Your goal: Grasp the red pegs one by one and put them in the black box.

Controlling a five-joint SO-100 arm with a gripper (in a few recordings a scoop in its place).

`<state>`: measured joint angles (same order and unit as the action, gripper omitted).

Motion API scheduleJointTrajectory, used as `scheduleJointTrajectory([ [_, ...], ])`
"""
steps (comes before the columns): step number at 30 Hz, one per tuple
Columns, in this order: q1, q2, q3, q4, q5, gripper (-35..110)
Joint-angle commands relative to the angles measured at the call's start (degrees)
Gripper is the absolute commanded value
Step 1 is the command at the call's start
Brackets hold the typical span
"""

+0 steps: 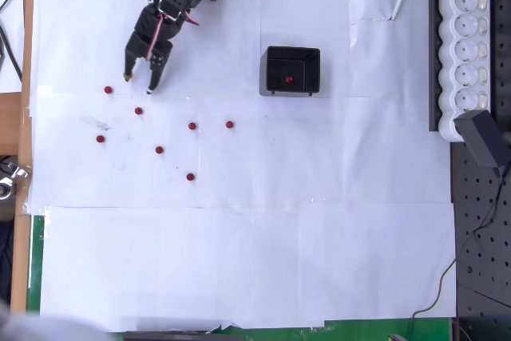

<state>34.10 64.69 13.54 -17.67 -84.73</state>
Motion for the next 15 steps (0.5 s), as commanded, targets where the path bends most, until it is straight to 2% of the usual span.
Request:
scheduleJointTrajectory([
  [1,3.2,4.5,1.2,-5.4,-0.9,20],
  [9,5.4,15.8,2.6,-17.8,-2.3,20],
  [15,5.8,21.5,6.9,-18.8,-2.6,20],
])
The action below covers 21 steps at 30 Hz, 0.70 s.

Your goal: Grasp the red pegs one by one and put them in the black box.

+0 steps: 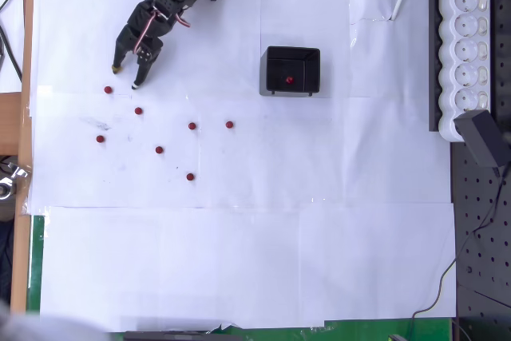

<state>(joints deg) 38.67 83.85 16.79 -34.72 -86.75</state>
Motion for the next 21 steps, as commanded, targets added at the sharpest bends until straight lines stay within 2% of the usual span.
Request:
scheduleJointTrajectory([
  [1,1.1,2.7,4.0,-1.8,-0.8,20],
  [21,3.2,9.8,11.8,-0.1,-0.4,20],
])
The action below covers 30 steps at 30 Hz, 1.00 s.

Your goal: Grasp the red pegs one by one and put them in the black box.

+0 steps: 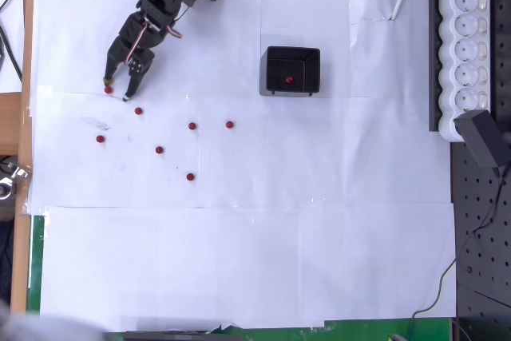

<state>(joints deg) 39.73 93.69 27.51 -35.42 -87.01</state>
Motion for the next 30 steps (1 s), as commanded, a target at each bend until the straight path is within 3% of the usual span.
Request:
scheduleJointTrajectory([
  [1,2.4,-1.5,0.4,1.8,0.0,20],
  [9,2.1,-11.7,-5.6,6.9,-0.9,17],
  [30,2.1,-1.8,3.0,3.5,-0.8,17],
])
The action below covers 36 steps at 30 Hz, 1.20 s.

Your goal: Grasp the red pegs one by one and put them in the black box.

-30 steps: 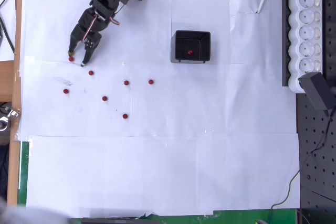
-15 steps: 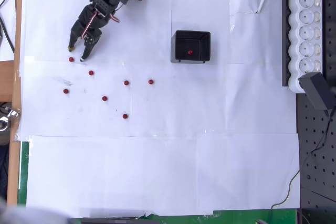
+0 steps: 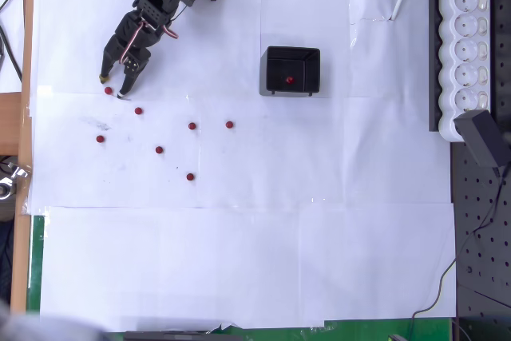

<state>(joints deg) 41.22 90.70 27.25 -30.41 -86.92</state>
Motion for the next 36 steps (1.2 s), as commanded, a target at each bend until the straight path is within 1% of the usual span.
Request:
scheduleJointTrajectory([
  [1,0.7,1.7,3.4,-1.7,-0.8,17],
  [7,0.8,4.1,5.4,-2.1,-0.3,15],
  [10,0.4,4.2,5.4,-2.1,-0.3,10],
  [21,0.4,4.0,4.0,-1.9,1.1,10],
  [26,0.0,3.4,2.8,-1.5,1.4,5],
  [27,-0.2,3.1,2.6,-1.1,1.5,1],
  [28,-0.4,2.6,2.5,-0.6,1.6,0],
  [33,-1.4,0.0,1.9,2.6,2.1,0],
  [36,-2.0,-3.8,2.3,9.6,3.3,0],
])
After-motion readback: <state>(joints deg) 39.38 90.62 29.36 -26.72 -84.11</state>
